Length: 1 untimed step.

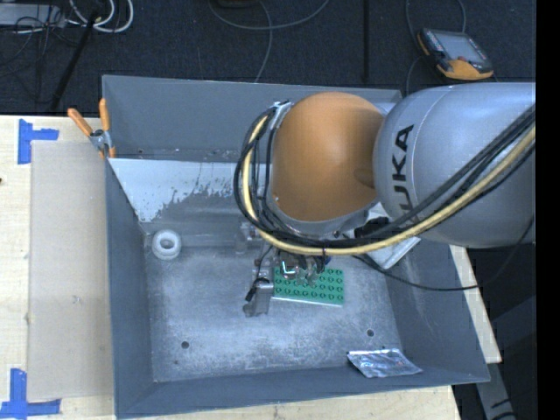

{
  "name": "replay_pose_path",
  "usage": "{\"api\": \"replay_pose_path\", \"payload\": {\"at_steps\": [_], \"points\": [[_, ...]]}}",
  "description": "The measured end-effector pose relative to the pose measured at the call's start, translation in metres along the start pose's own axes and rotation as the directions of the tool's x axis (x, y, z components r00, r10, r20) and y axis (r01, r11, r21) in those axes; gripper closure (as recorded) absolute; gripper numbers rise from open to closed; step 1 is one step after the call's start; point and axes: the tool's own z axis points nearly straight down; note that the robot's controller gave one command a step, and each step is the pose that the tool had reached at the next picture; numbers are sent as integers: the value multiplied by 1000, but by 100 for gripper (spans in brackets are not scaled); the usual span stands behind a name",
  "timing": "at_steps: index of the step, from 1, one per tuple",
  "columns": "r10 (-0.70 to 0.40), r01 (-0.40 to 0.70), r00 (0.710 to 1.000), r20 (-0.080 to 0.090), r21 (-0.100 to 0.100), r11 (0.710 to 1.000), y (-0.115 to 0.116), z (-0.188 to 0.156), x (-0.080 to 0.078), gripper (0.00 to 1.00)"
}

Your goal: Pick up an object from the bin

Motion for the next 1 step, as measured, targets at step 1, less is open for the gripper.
{"api": "replay_pose_path", "payload": {"at_steps": [1], "points": [[-34,34,999,0,1,999,-19,159,17,0]]}}
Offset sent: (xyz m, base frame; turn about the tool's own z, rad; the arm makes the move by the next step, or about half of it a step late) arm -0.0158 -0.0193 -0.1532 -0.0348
